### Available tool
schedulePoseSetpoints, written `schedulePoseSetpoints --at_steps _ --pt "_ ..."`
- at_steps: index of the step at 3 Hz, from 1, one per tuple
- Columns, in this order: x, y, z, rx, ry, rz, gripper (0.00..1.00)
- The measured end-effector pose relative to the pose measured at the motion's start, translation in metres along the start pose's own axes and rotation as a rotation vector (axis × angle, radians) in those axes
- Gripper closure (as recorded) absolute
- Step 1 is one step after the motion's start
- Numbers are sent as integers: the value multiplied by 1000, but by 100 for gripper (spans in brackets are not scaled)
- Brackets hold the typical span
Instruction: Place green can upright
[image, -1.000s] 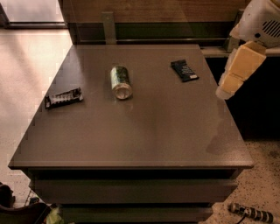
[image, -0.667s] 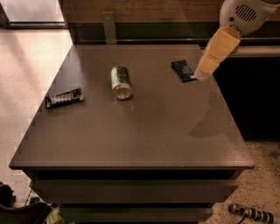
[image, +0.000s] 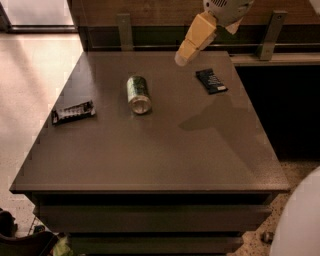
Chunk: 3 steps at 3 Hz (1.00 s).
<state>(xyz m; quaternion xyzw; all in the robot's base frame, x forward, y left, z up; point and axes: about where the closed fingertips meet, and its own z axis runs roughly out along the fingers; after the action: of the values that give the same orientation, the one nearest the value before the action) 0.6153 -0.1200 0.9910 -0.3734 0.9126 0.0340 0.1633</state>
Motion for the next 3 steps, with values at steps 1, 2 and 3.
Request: schedulePoseSetpoints --at_steps 1,2,3 --pt "-17 0 9 20 6 128 0" --pt "-23 -1 11 24 -17 154 0" --pt "-24 -1 11 25 -19 150 0"
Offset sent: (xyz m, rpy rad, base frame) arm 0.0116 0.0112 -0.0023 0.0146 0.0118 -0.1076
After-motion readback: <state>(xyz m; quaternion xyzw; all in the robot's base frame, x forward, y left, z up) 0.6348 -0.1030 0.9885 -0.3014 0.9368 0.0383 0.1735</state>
